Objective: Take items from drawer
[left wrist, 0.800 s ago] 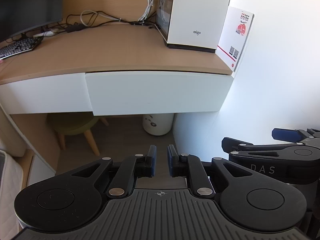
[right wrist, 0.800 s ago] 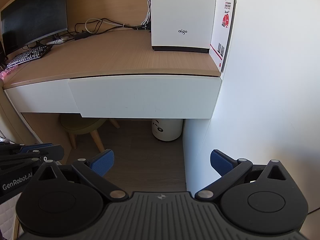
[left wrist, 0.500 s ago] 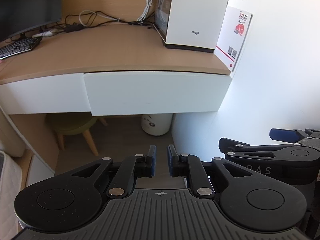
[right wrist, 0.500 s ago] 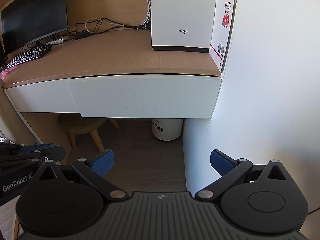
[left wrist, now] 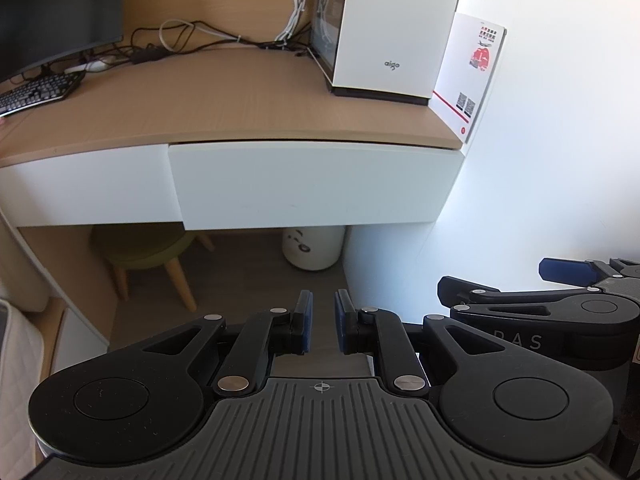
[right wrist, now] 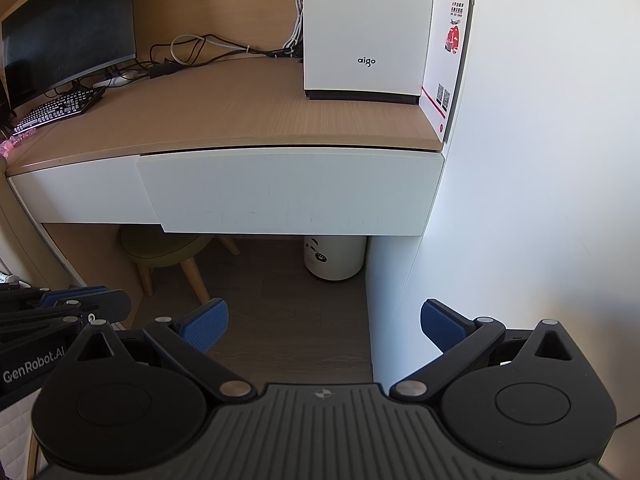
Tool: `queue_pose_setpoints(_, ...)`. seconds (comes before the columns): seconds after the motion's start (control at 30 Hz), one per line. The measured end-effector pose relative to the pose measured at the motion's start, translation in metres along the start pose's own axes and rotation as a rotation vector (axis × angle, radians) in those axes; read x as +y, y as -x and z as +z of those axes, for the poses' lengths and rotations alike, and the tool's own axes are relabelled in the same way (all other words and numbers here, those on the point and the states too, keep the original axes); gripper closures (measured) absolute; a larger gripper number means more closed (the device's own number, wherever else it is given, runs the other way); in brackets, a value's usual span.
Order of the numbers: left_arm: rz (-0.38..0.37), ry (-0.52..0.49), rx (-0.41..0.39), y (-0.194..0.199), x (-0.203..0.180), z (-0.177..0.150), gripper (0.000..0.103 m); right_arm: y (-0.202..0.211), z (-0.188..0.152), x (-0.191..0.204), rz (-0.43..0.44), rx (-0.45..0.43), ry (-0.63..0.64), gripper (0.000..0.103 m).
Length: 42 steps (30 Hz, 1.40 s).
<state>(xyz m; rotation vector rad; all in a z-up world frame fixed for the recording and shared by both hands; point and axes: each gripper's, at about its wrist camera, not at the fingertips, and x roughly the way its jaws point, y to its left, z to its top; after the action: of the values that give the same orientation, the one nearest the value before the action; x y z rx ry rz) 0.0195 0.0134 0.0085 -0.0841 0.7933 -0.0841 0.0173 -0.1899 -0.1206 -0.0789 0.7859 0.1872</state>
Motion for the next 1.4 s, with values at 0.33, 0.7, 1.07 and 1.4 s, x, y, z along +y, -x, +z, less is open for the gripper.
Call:
queue_pose_setpoints(0.33,-0.007,0.000,0.007,-0.001,0.001,-0.001,0.088,-0.001,-0.002,-0.001,0.000,0.004,0.001,0.001)
queue_pose_setpoints(0.7,-0.021,-0.001,0.028,-0.006,0.006,0.001,0.088,-0.004,0.000,-0.003,-0.007,0.021,-0.010,0.001)
queue_pose_setpoints(1.07,-0.057,0.036,0.065,-0.032,0.027,0.014,0.088,-0.020,0.014,-0.002,-0.024,0.030,-0.055,0.001)
queue_pose_setpoints(1.4,-0.127,0.127,0.055,-0.064,0.085,0.048,0.087,-0.048,0.049,0.024,-0.053,0.002,-0.073,0.001)
